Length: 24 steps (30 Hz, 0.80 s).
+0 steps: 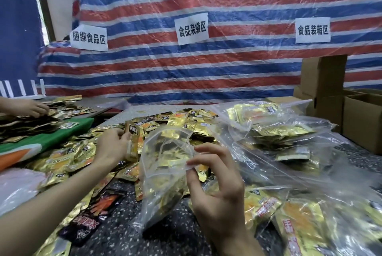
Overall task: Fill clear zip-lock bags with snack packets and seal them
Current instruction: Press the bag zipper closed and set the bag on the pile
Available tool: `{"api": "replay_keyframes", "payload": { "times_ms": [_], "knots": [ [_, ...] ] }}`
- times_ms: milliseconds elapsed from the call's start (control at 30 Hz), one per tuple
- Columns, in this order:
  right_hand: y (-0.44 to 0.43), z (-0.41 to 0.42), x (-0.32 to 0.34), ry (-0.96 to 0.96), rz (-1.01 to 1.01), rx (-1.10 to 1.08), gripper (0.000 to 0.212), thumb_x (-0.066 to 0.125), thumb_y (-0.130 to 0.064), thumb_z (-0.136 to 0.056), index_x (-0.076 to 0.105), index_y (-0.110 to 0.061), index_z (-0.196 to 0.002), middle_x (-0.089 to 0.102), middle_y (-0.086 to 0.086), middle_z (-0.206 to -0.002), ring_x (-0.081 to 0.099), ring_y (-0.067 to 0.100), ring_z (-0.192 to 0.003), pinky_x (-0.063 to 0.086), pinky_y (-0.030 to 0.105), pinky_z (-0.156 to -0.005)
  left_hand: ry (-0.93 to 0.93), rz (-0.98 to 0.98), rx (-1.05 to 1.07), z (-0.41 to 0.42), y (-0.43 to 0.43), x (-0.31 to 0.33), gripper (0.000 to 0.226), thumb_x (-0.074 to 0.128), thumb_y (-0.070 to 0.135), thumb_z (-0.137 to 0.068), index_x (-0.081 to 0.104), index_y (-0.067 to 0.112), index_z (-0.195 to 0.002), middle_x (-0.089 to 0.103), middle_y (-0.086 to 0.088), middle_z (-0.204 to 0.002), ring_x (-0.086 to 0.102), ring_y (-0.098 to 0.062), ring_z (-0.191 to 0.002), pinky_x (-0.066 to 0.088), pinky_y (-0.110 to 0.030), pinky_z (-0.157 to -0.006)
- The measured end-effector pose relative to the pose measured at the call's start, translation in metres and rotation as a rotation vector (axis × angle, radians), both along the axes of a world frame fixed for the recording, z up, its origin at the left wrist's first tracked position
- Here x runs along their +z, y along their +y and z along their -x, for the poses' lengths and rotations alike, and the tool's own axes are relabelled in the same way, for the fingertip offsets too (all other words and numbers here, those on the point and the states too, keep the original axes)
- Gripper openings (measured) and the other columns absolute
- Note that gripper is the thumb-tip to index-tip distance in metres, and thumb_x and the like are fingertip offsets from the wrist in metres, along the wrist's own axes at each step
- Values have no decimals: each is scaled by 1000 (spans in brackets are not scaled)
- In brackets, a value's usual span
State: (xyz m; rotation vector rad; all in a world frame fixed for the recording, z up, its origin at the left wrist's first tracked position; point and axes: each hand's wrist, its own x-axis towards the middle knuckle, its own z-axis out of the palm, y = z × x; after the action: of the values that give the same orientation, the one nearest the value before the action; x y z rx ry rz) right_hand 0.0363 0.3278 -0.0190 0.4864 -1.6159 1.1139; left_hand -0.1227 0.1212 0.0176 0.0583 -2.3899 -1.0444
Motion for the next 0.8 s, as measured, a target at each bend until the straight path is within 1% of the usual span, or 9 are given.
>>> {"api": "replay_keyframes", "payload": {
  "times_ms": [67,167,233,300,367,433,500,700,800],
  "knots": [
    [2,2,-2,-9,0,-14,13,73,0,-78,70,-9,-86,63,0,-106,60,8,-110,47,18,-91,45,-162,-58,-14,-5,13,22,64,22,-95,73,2,-91,66,-6,-74,59,-22,-63,47,-32,-60],
    [1,0,-2,-25,8,-4,11,72,-1,-79,71,-9,-87,62,0,-107,61,9,-108,51,22,-88,37,-461,-195,-47,-8,36,11,72,21,-89,70,10,-88,73,-13,-91,70,-28,-66,59,-48,-78],
    [1,0,-2,-27,4,-3,10,72,-1,-79,71,-8,-87,62,-1,-107,60,7,-108,49,18,-88,31,-625,-308,-73,-8,50,28,76,19,-80,68,2,-101,76,-14,-89,74,-34,-73,51,-63,-92],
    [1,0,-2,-28,5,-5,10,72,-1,-80,71,-8,-87,63,0,-106,59,5,-107,46,14,-89,46,-688,-400,-96,-6,62,37,76,21,-71,68,-1,-100,77,-11,-82,75,-33,-75,45,-68,-98],
    [1,0,-2,-35,9,5,9,71,-2,-80,70,-9,-87,63,1,-106,59,6,-107,46,14,-90,72,-674,-459,-115,-1,72,24,75,16,-76,69,1,-94,77,-10,-82,75,-34,-77,48,-66,-94],
    [1,-1,-2,-46,12,19,9,71,-3,-81,70,-9,-87,63,1,-106,60,8,-107,46,15,-90,108,-671,-514,-130,4,79,14,70,10,-84,68,2,-95,77,-12,-86,75,-34,-83,61,-49,-78],
    [1,-1,-2,-46,16,21,9,71,-3,-81,70,-10,-87,63,1,-106,61,9,-107,47,16,-89,148,-635,-569,-143,9,86,12,69,8,-85,67,3,-97,77,-11,-89,75,-30,-84,62,-34,-64],
    [2,-1,-3,-49,-8,25,10,72,0,-80,70,-8,-85,64,3,-104,62,13,-105,47,18,-88,254,-410,-526,-165,23,83,14,72,7,-84,66,11,-97,74,-11,-92,73,-30,-86,61,-44,-71],
    [3,1,-4,-65,-35,17,11,74,2,-78,71,-7,-85,64,3,-104,61,11,-105,45,15,-88,275,-373,-531,-173,31,77,15,73,7,-84,66,12,-96,75,-8,-89,74,-28,-82,60,-49,-73]
  ]
}}
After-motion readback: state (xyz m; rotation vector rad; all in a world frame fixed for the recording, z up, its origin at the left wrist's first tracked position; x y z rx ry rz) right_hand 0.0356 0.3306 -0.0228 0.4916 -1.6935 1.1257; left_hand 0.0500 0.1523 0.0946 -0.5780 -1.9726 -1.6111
